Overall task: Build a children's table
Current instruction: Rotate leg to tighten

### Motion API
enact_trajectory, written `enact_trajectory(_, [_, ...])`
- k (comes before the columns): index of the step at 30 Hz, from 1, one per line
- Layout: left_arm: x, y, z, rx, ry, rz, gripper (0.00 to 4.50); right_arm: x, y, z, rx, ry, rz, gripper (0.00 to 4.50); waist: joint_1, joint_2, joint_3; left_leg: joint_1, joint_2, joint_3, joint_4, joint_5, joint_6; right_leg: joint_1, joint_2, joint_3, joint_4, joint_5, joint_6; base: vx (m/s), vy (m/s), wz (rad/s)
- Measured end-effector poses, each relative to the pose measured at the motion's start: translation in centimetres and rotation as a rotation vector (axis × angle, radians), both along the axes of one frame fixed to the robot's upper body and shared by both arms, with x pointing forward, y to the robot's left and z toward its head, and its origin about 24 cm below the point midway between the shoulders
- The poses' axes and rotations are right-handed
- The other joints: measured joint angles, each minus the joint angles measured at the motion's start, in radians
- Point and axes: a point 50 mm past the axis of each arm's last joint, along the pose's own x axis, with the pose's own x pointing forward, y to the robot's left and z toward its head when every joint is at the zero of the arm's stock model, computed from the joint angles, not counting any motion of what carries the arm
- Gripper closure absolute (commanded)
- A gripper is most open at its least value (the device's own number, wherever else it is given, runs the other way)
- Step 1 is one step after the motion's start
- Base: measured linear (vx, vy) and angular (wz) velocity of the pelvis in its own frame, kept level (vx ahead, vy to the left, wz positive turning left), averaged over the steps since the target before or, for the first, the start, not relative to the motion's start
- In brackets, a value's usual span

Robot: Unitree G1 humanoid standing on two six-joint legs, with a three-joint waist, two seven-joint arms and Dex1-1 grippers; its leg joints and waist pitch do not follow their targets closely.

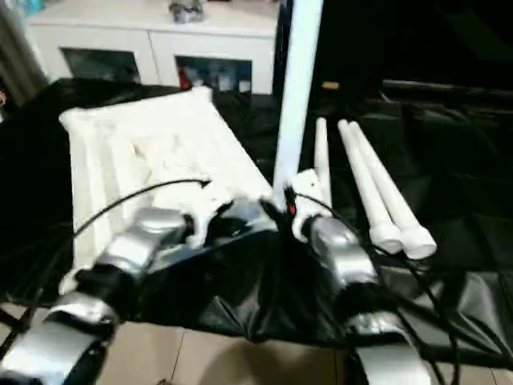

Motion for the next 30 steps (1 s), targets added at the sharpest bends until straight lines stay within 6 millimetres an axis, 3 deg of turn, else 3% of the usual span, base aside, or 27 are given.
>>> enact_trajectory(2, [0.0,-0.2,0.0,0.0,-0.003,-0.001,4.5,0.0,-0.1,0.0,0.003,-0.004,-0.004,1.07,0.0,0.0,0.0,0.0,0.0,0.0,0.0,0.0,0.0,0.0,0.0,0.0,0.0,0.0,0.0,0.0,0.0,0.0])
enact_trajectory(6, [0.0,-0.3,0.1,0.006,-0.012,-0.009,4.5,0.0,0.1,0.0,-0.003,-0.018,0.009,0.8,0.0,0.0,0.0,-0.001,0.0,0.0,0.0,0.0,0.0,0.0,0.0,0.0,0.0,0.0,0.0,0.0,0.0,0.0])
enact_trajectory(14, [-0.4,0.4,0.3,0.012,-0.019,-0.122,4.5,-1.2,-1.3,0.2,-0.001,-0.038,0.177,0.8,0.002,0.001,0.0,-0.006,0.001,0.0,0.0,0.0,0.0,-0.002,0.0,-0.001,0.0,0.002,-0.004,0.0,0.0,0.0])
enact_trajectory(23, [-1.8,3.1,0.5,0.009,0.024,-0.337,4.5,-4.3,-2.9,0.8,-0.004,0.016,0.545,0.8,0.017,0.003,0.0,-0.007,0.002,0.0,-0.003,-0.001,0.001,-0.004,0.001,-0.003,-0.002,0.0,-0.004,0.0,0.0,0.0])
enact_trajectory(30, [-2.2,3.5,0.5,0.024,0.04,-0.413,4.5,-4.9,-2.6,0.8,0.005,0.042,0.626,1.5,0.029,0.005,0.0,-0.004,0.002,0.001,-0.002,-0.001,0.001,-0.001,0.001,-0.001,-0.001,0.0,-0.004,0.0,0.0,0.0])
